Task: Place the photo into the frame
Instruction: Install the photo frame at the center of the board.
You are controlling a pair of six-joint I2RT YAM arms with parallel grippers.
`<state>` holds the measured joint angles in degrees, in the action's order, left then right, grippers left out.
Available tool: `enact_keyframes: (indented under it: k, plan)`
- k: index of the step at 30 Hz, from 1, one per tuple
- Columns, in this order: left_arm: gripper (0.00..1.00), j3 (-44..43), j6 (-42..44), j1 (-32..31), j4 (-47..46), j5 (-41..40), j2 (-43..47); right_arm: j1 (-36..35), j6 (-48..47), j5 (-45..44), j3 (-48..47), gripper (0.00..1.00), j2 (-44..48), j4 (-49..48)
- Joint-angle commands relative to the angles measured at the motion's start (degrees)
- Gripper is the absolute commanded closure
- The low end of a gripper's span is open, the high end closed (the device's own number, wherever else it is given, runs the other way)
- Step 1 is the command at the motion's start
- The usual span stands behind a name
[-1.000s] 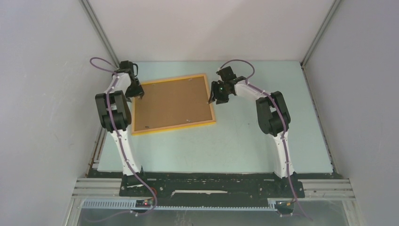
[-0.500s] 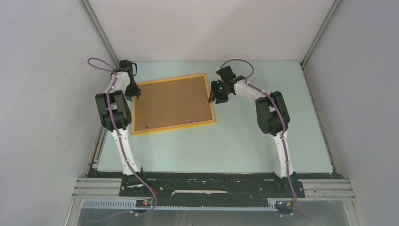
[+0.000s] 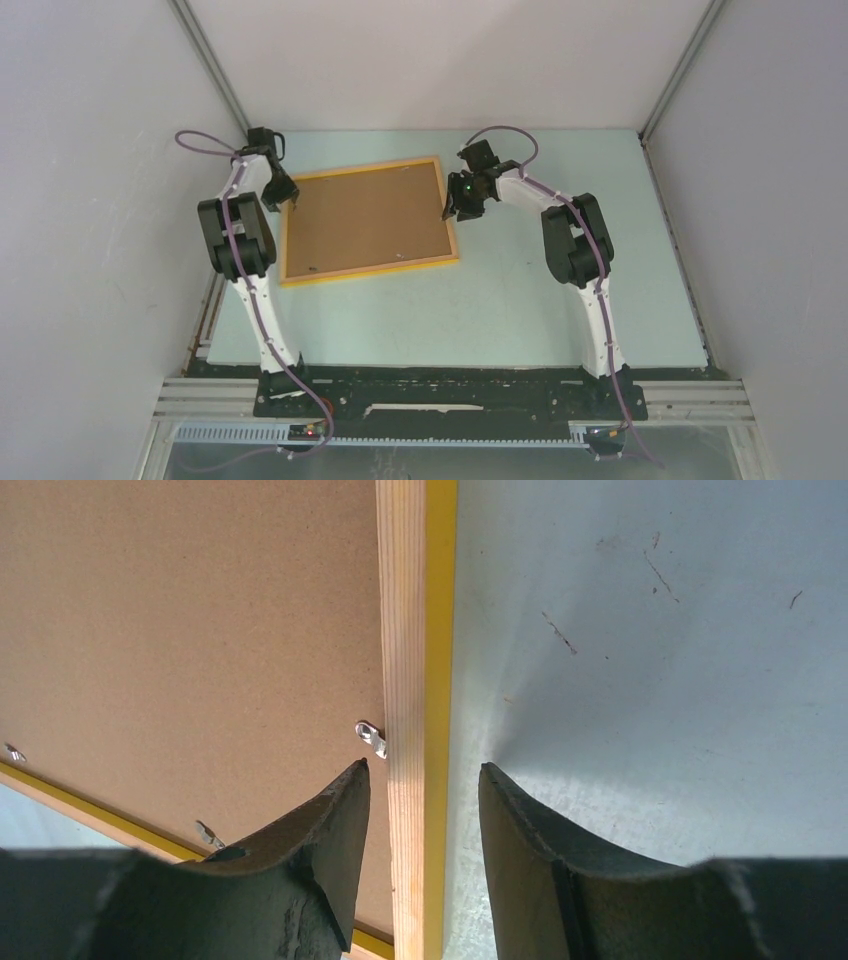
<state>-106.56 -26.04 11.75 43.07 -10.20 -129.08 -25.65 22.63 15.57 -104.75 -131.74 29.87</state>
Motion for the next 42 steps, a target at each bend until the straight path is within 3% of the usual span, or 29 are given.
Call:
enact_keyframes:
  k: [1,12,17,22,26,34,42]
  plan:
    - [0.47,1.8,-0.3,-1.1,-5.4,2.1,5.4,-0.3,-1.2,0.2,-2.6,0.48,-0.5,0.5]
    - [0.37,1.9,3.7,-2.3,-3.0,-1.8,4.2,-0.3,-1.2,0.7,-2.7,0.49,-0.7,0.5]
    - [0.48,3.1,6.6,-2.4,-1.5,-2.2,4.2,-0.3,-1.1,1.0,-2.9,0.49,-0.9,0.5]
    - [0.42,4.6,7.8,-2.4,-1.5,-0.9,4.4,-0.3,-1.1,1.1,-3.1,0.49,-1.0,0.6]
    - [0.46,3.8,9.0,-2.4,-0.6,-0.8,3.4,-0.3,-1.0,1.1,-3.1,0.49,-1.1,0.6]
    - [0.42,0.6,8.7,-2.3,1.7,-2.1,0.8,-0.3,-1.1,1.2,-3.3,0.49,-1.2,0.9]
    - [0.54,-3.7,6.7,-0.9,3.4,0.6,-2.3,-0.2,-1.3,1.1,-3.6,0.49,-1.4,1.2]
